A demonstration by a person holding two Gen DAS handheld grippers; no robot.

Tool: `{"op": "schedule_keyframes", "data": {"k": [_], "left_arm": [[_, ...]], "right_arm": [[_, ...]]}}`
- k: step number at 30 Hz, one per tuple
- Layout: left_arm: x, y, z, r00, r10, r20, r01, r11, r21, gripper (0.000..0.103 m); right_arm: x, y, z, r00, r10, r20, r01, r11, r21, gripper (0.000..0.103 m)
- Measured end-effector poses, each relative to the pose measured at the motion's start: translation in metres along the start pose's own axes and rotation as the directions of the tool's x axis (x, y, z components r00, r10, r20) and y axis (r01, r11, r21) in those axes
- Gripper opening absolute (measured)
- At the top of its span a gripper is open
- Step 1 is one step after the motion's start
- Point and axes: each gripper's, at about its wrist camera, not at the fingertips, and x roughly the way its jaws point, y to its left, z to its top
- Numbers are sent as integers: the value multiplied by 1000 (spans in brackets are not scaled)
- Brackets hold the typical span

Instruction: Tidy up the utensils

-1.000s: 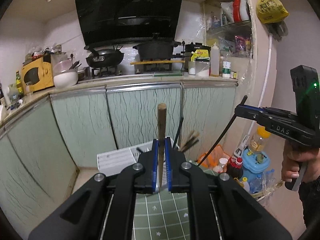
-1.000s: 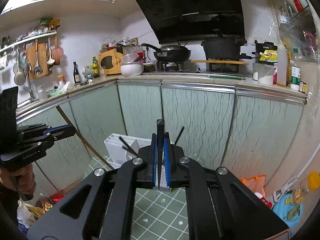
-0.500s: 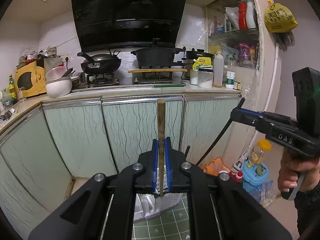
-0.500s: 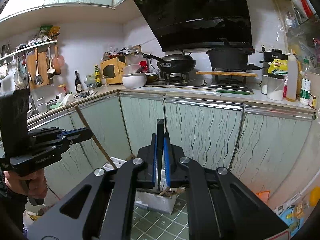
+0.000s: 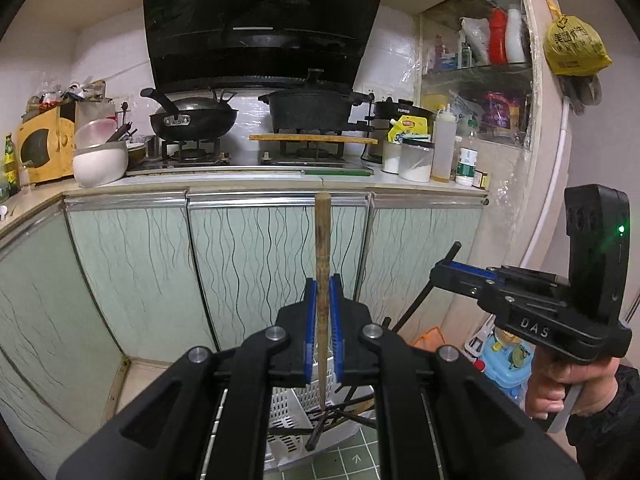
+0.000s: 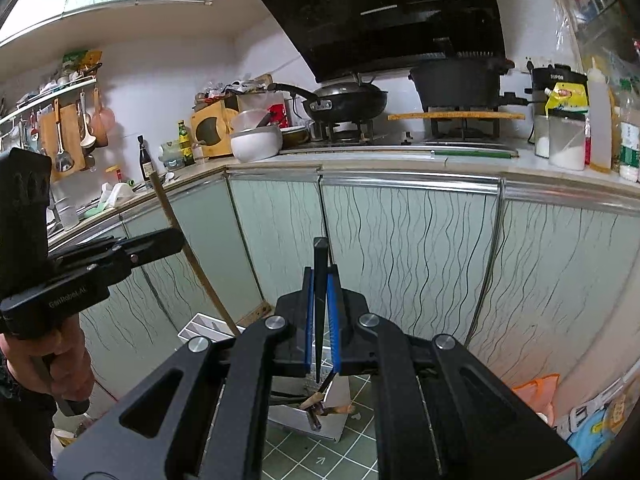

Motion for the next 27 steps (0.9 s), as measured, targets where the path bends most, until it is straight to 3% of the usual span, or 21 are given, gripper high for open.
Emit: {"op": "schedule_keyframes", "data": {"k": [8,9,10,11,12,13,14,20,27], "left_arm": [[24,3,-20,998,-27,-50,27,1000,1,10],[27,2,-22,997,-38,-60,38,999,3,14],[28,2,-24,997,-35,-72,36,999,4,25],[28,3,-26,997,-20,-78,21,1000,5,57],[26,3,-27,998,1,-66,-1,1000,5,84],[21,4,-29,999,17,-41,-17,1000,7,89],[16,5,-31,999,25,-22,-25,1000,13,89],[2,15,-39,997,55,-57,-55,998,9,99],[-21,16,-58,992,87,-92,-86,996,13,99]], "right_arm": [[16,-3,-10,1000,11,-11,-11,1000,-11,6],[17,-3,-12,1000,-2,-17,1,1000,-14,12],[19,-4,-13,999,-17,-28,17,1000,-13,20],[18,-5,-14,999,-24,-29,23,1000,-12,44],[17,-6,-15,999,-33,-25,32,999,-13,60],[14,-7,-16,999,-44,-17,44,999,-16,62],[11,-9,-17,998,-56,-9,56,998,-18,62],[-11,-13,-24,996,-90,-5,90,995,-32,95],[-33,-7,-41,993,-113,-29,111,991,-69,95]]}}
